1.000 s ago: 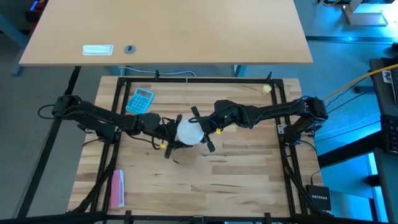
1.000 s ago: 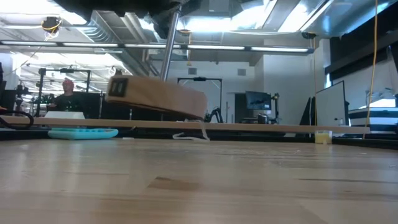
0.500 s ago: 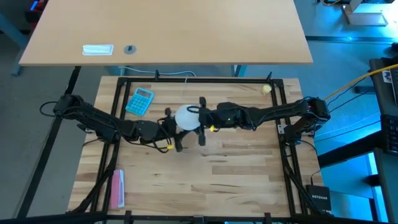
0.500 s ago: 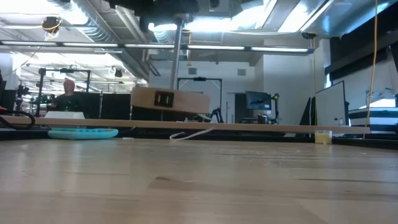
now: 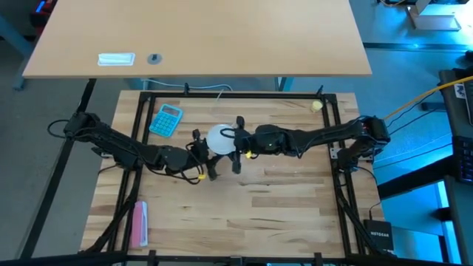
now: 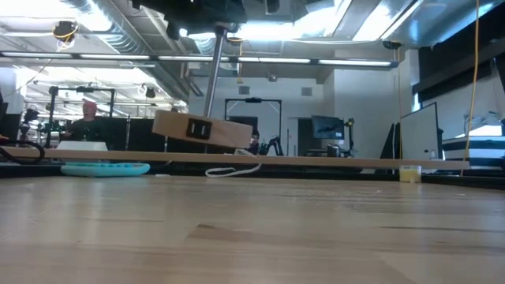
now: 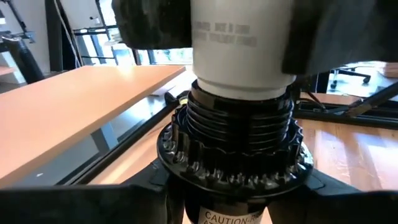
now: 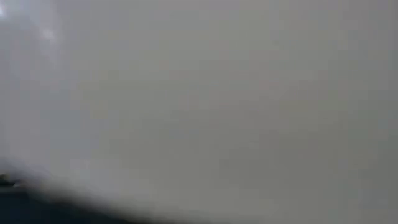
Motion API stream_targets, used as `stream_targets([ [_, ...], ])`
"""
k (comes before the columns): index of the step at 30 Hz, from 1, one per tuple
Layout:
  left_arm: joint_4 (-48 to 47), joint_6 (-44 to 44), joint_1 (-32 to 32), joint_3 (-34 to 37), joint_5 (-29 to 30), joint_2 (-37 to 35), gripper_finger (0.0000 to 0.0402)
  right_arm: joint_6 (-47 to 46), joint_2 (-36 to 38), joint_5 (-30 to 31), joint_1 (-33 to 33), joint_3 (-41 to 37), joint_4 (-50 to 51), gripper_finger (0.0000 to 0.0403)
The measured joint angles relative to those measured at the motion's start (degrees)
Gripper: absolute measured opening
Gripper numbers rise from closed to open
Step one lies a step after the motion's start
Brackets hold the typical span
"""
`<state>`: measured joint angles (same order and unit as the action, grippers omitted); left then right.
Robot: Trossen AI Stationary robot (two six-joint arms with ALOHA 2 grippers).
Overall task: Screw lightbulb
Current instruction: Insert the light bulb into the lamp
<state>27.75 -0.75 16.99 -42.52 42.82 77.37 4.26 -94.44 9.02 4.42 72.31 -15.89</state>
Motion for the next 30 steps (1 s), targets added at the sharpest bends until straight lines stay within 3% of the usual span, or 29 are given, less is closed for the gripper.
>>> stream_targets([
  [6,0.41,0.24,0.11,-0.19,-2.18,-0.56,0.0149,3.32,6.10,-6.61,-0.06,-0.26,12.00,0.0318],
  [10,0.57,0.64,-0.18,-0.17,-6.34,-1.16,0.0149,5.06,10.64,-12.55,-0.04,-0.10,20.90,0.0375],
  [12,0.56,1.00,-0.49,-0.17,-10.88,-1.59,0.0149,5.06,11.19,-15.97,-0.04,-0.11,22.62,0.0385],
  [17,1.35,4.38,-3.45,-0.17,-29.91,-1.63,0.0149,5.13,9.78,-21.22,0.00,-0.07,16.21,0.0390],
  [24,1.39,6.83,-7.90,-0.11,-44.81,-1.39,0.0149,5.24,4.31,-28.20,-0.08,-0.13,2.64,0.0391],
  [30,1.45,7.24,-10.19,-0.09,-55.60,-1.34,0.0149,5.23,2.67,-33.77,-0.08,-0.13,-1.18,0.0374],
])
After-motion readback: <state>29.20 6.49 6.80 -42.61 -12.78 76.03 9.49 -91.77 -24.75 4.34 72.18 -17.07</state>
